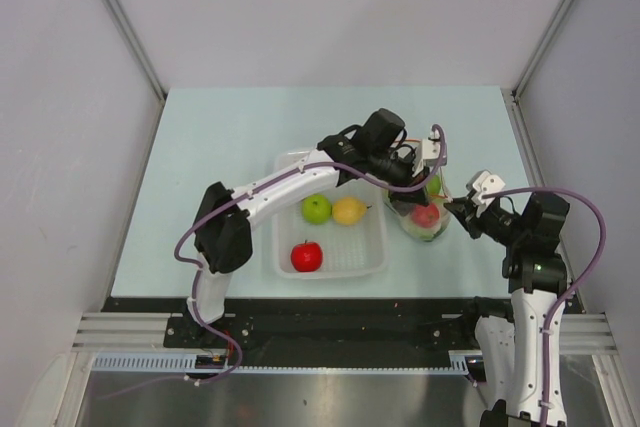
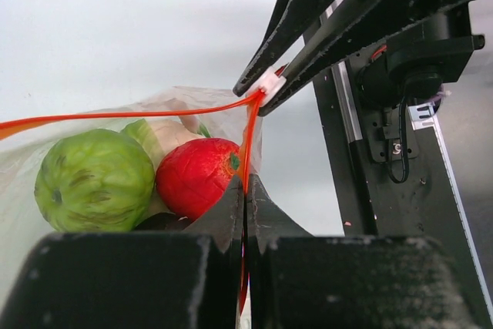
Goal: Place the food in the zip-top bag and seal the zipper
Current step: Adjust the zipper food storage bag at the center of the board, then zip the zipper food storage bag at the center of the board.
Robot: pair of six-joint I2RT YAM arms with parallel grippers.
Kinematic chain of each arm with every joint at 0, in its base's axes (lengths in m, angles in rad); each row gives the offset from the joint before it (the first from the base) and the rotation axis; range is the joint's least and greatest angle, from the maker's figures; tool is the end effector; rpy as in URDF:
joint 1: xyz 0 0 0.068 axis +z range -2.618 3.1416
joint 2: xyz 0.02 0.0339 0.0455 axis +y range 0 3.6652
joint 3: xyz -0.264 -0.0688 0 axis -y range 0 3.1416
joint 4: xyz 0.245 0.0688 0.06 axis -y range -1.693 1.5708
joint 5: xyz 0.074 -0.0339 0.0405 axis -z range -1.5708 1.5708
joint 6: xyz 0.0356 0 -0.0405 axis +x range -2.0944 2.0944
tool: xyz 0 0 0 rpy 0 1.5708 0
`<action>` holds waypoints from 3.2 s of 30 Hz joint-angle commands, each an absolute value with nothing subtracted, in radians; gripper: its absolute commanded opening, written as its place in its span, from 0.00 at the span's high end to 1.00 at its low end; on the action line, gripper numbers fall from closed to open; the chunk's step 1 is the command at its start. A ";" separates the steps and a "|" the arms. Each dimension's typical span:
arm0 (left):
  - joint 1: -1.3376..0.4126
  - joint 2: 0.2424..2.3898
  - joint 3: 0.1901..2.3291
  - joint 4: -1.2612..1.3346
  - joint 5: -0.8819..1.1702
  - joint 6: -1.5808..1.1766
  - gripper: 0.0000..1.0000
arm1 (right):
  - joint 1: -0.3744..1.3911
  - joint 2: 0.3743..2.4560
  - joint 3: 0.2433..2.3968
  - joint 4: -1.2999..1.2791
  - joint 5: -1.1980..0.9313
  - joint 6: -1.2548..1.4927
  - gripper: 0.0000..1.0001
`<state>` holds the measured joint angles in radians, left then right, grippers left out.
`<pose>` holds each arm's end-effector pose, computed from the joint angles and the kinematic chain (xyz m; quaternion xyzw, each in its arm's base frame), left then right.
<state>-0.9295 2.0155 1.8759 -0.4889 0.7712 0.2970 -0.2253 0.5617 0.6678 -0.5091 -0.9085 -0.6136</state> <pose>0.2583 -0.3875 0.3186 0.6148 0.5769 -0.4493 0.2955 0.1252 0.0001 0.3021 -0.3820 0.6890 0.1326 0.6015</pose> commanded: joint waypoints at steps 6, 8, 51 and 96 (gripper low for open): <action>-0.905 1.962 1.924 -0.445 0.848 0.259 1.00 | -0.230 0.552 0.649 -0.531 -0.948 -0.721 0.64; -0.907 1.962 1.924 -0.442 0.854 0.259 1.00 | -0.230 0.558 0.641 -0.494 -0.927 -0.695 0.48; -1.032 1.853 1.862 -0.465 0.654 0.942 0.38 | -0.236 0.499 0.609 -0.479 -1.000 -0.721 1.00; -1.072 1.990 2.002 -0.595 0.667 0.985 0.68 | -0.236 0.531 0.611 -0.443 -0.996 -0.704 1.00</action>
